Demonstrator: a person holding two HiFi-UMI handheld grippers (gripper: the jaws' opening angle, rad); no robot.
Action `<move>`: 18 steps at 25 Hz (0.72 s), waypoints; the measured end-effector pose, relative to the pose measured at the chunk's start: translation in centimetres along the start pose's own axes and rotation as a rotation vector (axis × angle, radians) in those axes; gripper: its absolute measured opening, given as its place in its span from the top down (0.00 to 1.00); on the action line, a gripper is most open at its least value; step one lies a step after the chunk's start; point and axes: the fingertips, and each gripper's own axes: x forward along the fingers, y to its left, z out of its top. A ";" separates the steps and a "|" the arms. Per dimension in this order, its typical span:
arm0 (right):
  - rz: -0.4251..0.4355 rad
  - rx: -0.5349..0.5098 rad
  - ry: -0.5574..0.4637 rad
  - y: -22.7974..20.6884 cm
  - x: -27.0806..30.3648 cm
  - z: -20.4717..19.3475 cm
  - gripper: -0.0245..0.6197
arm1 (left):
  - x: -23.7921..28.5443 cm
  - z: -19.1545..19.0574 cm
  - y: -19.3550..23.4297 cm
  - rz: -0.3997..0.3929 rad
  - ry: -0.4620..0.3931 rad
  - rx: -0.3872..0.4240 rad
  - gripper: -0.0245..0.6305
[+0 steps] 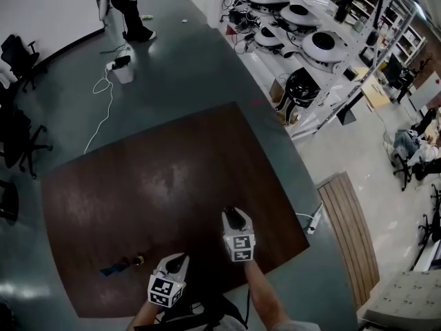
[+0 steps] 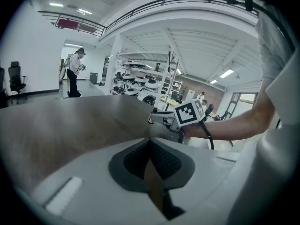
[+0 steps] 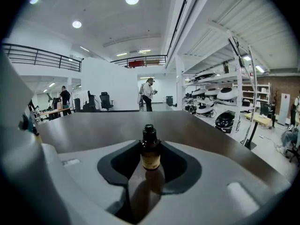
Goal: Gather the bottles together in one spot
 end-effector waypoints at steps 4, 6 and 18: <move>-0.014 0.010 -0.029 -0.2 -1.5 1.0 0.76 | -0.3 0.3 0.1 0.016 -0.022 -0.006 0.96; -0.023 0.000 -0.053 -0.1 -2.5 1.5 0.76 | -0.5 0.3 0.3 0.024 -0.030 -0.003 0.96; 0.031 -0.060 -0.114 4.7 -8.0 3.2 0.76 | -3.7 -0.4 1.4 0.083 -0.080 -0.014 0.96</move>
